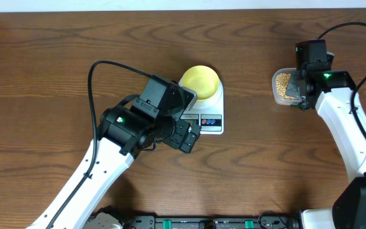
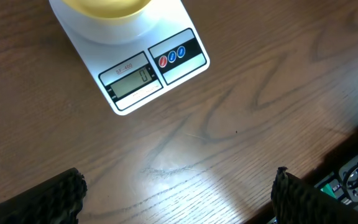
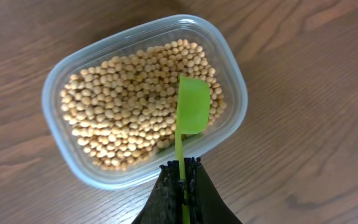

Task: Scoop item into bowl and weigh 50g on scale
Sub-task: 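Lower the green scoop into the soybean tub with the right gripper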

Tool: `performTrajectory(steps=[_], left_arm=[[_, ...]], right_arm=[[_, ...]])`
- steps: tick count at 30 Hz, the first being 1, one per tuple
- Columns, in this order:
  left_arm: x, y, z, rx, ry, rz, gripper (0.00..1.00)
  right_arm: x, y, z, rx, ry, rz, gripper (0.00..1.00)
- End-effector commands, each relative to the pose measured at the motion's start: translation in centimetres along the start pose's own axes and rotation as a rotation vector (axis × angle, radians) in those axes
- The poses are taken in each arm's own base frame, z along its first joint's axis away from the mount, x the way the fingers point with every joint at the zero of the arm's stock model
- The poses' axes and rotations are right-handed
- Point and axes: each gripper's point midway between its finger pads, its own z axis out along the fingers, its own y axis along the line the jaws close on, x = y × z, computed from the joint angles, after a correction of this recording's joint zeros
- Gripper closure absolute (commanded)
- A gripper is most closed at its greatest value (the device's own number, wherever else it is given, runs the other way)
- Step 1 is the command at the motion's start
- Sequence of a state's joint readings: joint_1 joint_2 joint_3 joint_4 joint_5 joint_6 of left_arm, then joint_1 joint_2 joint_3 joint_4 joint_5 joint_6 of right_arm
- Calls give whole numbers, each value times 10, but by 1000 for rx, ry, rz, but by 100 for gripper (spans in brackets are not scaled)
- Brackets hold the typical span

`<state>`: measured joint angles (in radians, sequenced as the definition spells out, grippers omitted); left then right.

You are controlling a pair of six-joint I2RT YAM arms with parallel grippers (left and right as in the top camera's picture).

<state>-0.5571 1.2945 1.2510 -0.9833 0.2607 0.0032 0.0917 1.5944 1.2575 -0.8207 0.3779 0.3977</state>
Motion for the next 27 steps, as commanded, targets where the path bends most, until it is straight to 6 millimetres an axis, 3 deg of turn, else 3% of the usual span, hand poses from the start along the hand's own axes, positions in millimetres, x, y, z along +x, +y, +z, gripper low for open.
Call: performTrajectory(steps=[1,14,27], left_arm=[[0,0,0,7,-1,-5,2],[0,0,0,7,-1,-5,2],[0,0,0,7,-1,-5,2]], right_arm=[[-9,-9,0,55,-30,5,99],[5,-2,28,74,47,-21,99],[15,38,29,-168,126,4,99]])
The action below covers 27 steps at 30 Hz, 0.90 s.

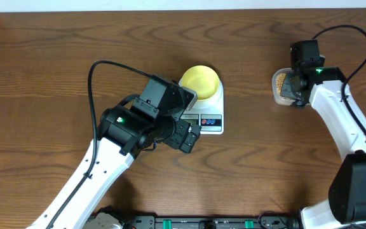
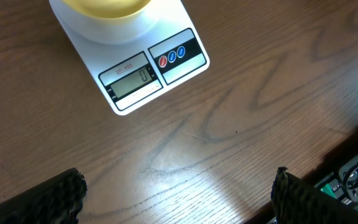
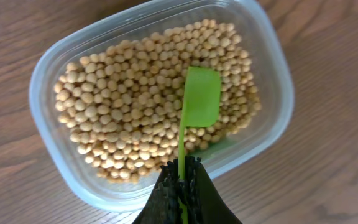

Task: Scoop item into bowl and weigh 50g on scale
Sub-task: 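Lower the green scoop into the soybean tub with the right gripper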

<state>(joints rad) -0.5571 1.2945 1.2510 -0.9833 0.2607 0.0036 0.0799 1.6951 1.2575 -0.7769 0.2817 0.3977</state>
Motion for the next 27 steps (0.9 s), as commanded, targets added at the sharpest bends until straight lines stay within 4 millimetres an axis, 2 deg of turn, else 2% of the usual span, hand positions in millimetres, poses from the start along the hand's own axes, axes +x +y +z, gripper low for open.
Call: performTrajectory(steps=[1,13,27], left_arm=[[0,0,0,7,-1,-5,2],[0,0,0,7,-1,-5,2],[0,0,0,7,-1,-5,2]], right_arm=[[3,19,-2,-125,45,14,99],[-2,26,-7,-315,112,100,99],[-9,18,-17,-571,190,222,99]])
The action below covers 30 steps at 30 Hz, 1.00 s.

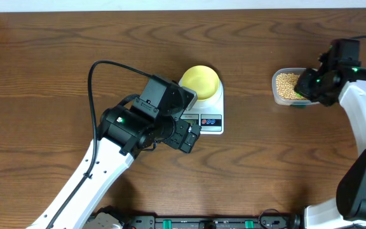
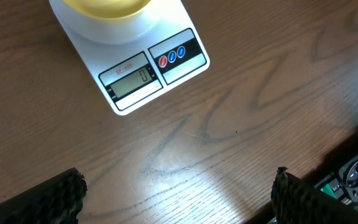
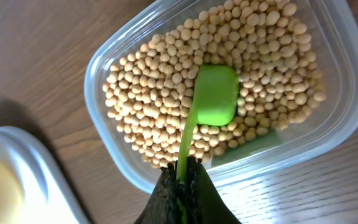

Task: Scoop item into bowl and weigh 50g on scale
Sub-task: 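Lower the green scoop into the soybean tub with the right gripper, then scoop soybeans and lift the green scoop out of the tub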

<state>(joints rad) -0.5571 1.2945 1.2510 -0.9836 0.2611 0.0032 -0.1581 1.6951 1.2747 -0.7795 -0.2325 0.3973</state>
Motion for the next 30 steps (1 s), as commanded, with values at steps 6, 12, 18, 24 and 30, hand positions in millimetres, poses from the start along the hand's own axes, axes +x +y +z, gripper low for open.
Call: performTrajectory(steps=[6,12,18,24,30], left_arm=[[0,0,0,7,-1,-5,2],[0,0,0,7,-1,-5,2],[0,0,0,7,-1,-5,2],[0,0,0,7,-1,-5,2],[0,0,0,7,-1,-5,2]], right_arm=[[2,15,-14,-220,77,30,99],[-1,-2,-17,-203,74,45,99],[-5,-18,-22,-206,66,60,99],[-9,-21,-28,-263,58,49,99],[-15,-19,-38,-363,42,38,99]])
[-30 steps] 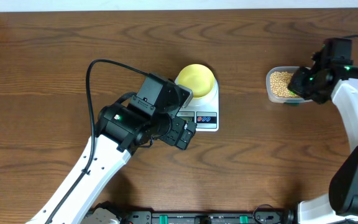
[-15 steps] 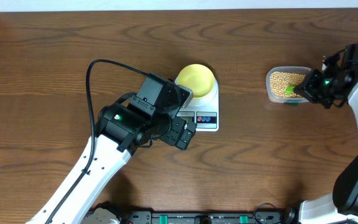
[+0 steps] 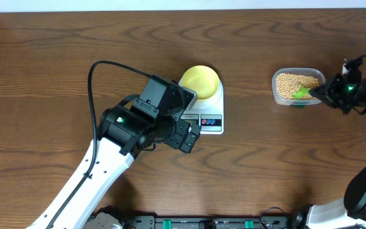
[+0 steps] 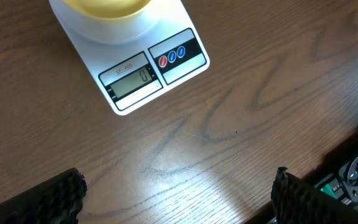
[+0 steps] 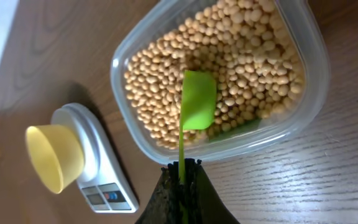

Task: Scoop item into bowl and weigh 50g on scale
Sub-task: 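Scoop soybeans and lift the green scoop out of the tub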

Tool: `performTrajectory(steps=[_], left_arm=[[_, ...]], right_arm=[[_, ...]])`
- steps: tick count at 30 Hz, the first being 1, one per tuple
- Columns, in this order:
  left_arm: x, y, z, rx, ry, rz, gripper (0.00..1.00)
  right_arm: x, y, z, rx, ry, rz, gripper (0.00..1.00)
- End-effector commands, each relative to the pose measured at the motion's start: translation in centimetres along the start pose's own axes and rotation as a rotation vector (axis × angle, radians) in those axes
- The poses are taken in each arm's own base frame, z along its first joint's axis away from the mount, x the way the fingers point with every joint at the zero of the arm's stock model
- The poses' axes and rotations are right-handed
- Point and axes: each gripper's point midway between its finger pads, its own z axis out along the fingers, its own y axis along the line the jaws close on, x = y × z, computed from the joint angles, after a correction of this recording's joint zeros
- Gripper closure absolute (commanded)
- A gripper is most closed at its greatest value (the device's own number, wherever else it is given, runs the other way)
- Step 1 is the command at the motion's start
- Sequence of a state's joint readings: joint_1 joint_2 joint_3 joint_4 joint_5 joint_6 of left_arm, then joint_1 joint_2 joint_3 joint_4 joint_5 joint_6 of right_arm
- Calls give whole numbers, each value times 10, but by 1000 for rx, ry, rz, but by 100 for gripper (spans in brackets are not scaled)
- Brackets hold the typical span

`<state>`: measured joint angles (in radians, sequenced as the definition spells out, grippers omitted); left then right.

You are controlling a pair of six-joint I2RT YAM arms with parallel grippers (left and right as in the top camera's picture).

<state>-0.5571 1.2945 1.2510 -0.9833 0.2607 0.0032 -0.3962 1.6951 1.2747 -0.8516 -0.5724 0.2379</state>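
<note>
A clear tub of soybeans [image 3: 294, 85] [image 5: 219, 81] stands at the right of the table. My right gripper [image 5: 181, 169] [image 3: 328, 93] is shut on the handle of a green scoop [image 5: 197, 101], whose head lies on the beans at the tub's near side. A yellow bowl [image 3: 200, 81] [image 5: 48, 157] sits on the white scale [image 3: 205, 114] [image 4: 142, 68], whose display reads 0. My left gripper [image 4: 176, 202] [image 3: 186, 135] hangs open over bare wood just in front of the scale, holding nothing.
The left arm's body [image 3: 138, 121] lies beside the scale on its left. The table's front edge with a black rail [image 3: 202, 222] runs along the bottom. Bare wood lies between the scale and the tub.
My right arm has swung out to the right of the tub and tilted the wrist, so the scoop now reaches in from the right. The scoop head still rests on the beans. The left arm is unchanged.
The right gripper held the scoop over the tub's near edge, then over the beans' middle, then on the beans with the arm further right. Now it reaches in from the far right. The left gripper stayed open before the scale, which read 0 throughout.
</note>
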Motion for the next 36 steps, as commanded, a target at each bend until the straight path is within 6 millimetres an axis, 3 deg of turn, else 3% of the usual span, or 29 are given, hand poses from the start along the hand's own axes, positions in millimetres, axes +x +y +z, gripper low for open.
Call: performTrajectory(steps=[1,11,23,36], left_arm=[[0,0,0,7,-1,-5,2],[0,0,0,7,-1,-5,2],[0,0,0,7,-1,-5,2],[0,0,0,7,-1,-5,2]], right_arm=[[-9,15,-12,-141,-16,-39,99],[-18,20,-33,-304,-49,-29,99],[-21,49,-70,-612,-67,-35,99],[-12,81,-94,-840,-34,-69,99]])
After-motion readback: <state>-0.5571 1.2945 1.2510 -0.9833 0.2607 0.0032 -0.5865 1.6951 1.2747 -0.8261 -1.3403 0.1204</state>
